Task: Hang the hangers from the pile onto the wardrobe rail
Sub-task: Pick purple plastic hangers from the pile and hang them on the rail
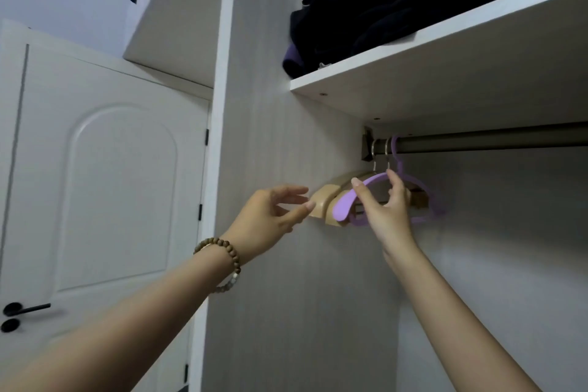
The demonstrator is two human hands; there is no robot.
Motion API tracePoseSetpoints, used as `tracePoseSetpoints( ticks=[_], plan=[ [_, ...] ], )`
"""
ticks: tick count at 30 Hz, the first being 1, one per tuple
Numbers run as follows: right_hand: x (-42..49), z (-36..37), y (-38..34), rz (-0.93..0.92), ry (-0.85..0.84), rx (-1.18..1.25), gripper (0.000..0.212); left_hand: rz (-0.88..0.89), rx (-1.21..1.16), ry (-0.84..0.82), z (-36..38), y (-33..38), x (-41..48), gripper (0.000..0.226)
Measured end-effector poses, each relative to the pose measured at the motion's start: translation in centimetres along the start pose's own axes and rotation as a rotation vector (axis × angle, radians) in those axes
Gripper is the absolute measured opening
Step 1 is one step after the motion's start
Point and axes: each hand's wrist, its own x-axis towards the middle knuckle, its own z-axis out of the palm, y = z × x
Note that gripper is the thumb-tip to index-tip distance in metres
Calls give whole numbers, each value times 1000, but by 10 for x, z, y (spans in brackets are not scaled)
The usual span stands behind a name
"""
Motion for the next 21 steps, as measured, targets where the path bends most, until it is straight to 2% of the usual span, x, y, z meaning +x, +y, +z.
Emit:
tracePoseSetpoints(
  ticks=[4, 7, 12, 21],
  plan=[
    [-46, 36, -41, -249, 17, 12, 61, 80, 33, 135, -62, 3, -39, 36],
    [-90, 77, -71, -419, -58, 19, 57, 91, 111, 247, -123, 2, -78, 43],
    [-183, 167, -115, -434, -328, 68, 56, -2, 360, 409, -244, -6, -170, 60],
    [-408, 355, -151, -352, -850, 61, 66, -464, 863, 543, -440, -44, -408, 75]
  ],
)
